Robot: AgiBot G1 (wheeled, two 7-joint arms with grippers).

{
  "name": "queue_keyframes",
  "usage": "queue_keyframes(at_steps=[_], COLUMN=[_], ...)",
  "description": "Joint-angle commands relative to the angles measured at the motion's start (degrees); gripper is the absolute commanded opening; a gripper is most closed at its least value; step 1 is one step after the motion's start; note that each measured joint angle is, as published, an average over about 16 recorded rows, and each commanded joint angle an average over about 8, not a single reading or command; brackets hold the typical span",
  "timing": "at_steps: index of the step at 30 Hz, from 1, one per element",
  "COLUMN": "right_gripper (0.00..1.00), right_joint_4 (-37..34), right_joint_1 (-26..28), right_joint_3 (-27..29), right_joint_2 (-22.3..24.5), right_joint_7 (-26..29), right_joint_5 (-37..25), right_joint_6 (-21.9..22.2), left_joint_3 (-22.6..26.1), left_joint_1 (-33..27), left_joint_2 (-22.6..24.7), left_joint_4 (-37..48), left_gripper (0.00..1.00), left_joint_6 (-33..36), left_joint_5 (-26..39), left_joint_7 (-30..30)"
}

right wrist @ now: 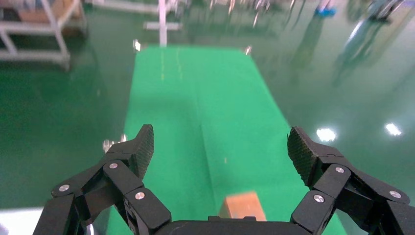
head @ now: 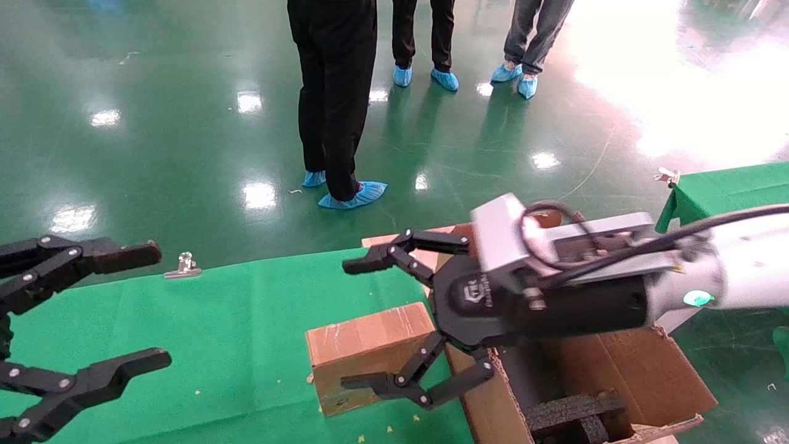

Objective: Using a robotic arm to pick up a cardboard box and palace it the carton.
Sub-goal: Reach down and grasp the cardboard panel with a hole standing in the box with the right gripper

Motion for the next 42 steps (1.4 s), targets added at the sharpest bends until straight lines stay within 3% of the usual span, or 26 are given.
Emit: queue_keyframes(at_steps=[1,12,29,37,41,42], right_gripper=[1.0,1.0,1.0,1.0,1.0,0.89], right_joint_4=[-1.08,-11.02,-27.38,-32.24,-34.06,-34.31], right_joint_1=[2.71,12.9,22.75,24.94,25.54,25.64], right_joint_3=[-1.83,-13.88,-23.95,-26.82,-27.13,-27.17], right_joint_2=[-1.03,-9.84,-22.14,-25.51,-26.21,-26.3], right_joint_7=[0.1,-3.81,-12.71,-17.56,-18.8,-18.9], right_joint_5=[-3.56,-19.88,-33.85,-37.07,-37.28,-37.32], right_joint_6=[-0.85,-0.99,-0.51,-0.03,0.2,0.22], left_joint_3=[0.0,0.01,0.02,0.02,0.02,0.02], left_joint_1=[0.0,0.0,-0.01,-0.01,0.0,0.0], left_joint_2=[0.0,0.0,-0.01,-0.01,-0.01,-0.01], left_joint_4=[0.0,0.0,0.0,0.0,0.01,0.02], left_gripper=[0.0,0.0,0.0,0.98,1.0,1.0], left_joint_6=[0.0,0.0,-0.01,-0.01,-0.02,-0.02], left_joint_5=[0.0,0.0,-0.01,-0.02,-0.02,-0.02], left_joint_7=[0.0,0.0,0.01,0.01,0.01,0.01])
